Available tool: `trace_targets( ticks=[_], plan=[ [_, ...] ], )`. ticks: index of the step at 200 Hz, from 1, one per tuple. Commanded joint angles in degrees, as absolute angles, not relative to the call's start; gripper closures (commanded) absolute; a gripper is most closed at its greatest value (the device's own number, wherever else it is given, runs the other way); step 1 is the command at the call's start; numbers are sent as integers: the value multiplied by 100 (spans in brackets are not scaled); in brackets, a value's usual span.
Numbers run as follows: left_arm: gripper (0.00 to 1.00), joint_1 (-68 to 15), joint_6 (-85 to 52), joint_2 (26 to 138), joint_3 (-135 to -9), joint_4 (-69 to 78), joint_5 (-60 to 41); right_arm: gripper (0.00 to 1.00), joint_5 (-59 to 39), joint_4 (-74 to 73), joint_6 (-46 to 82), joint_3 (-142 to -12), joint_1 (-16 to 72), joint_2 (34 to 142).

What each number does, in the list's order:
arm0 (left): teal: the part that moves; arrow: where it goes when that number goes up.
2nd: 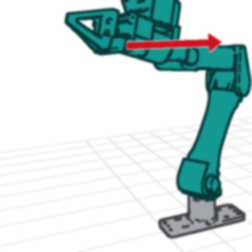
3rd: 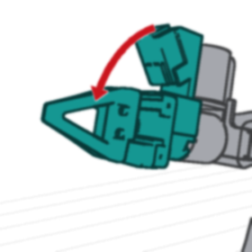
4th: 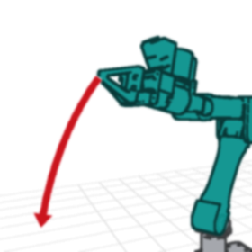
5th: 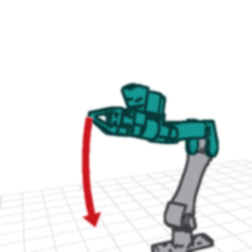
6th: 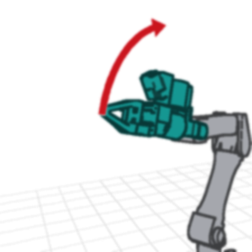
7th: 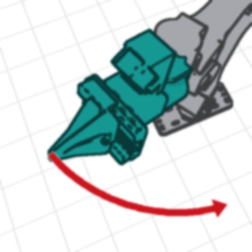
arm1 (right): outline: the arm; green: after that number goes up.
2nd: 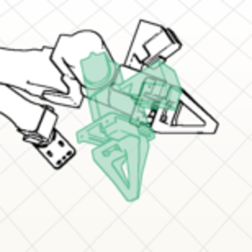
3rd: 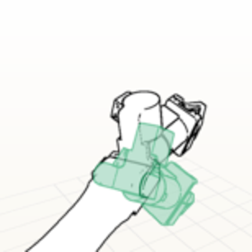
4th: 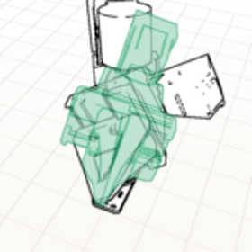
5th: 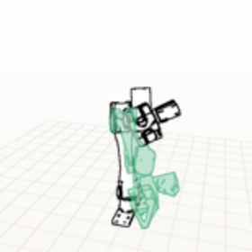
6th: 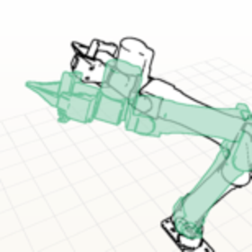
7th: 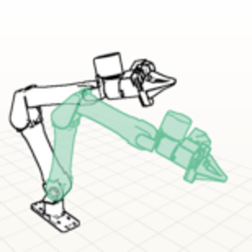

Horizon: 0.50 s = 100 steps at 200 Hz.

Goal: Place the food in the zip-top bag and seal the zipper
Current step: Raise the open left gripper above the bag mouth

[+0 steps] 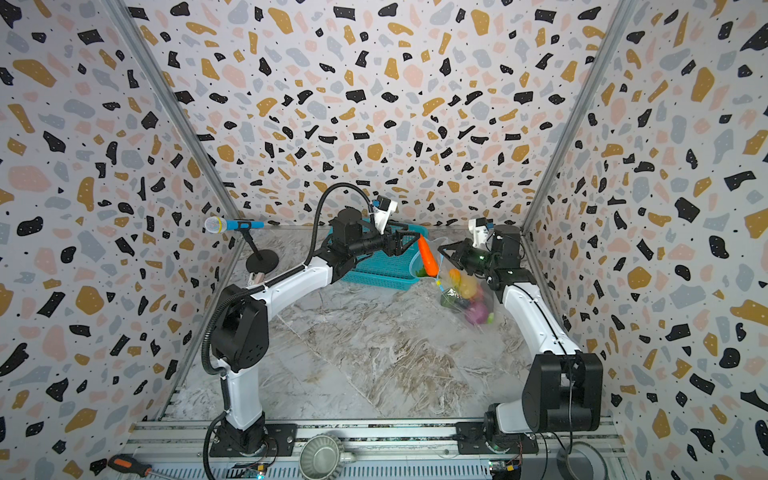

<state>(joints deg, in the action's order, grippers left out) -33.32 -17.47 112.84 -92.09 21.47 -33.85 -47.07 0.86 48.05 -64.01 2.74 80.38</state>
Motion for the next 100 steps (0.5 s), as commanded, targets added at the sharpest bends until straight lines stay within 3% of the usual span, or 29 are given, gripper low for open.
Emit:
trace_targets(
  ticks=[1, 100],
  plan=[
    [29, -3262, -1922, 11187, -9155, 2839, -3708, 99, -4859, -115, 4680, -6390, 247, 7724],
    [34, -3313, -1837, 11799, -9906, 2369, -3734, 99, -4846, -150, 4742, -6398, 255, 7752]
  ],
)
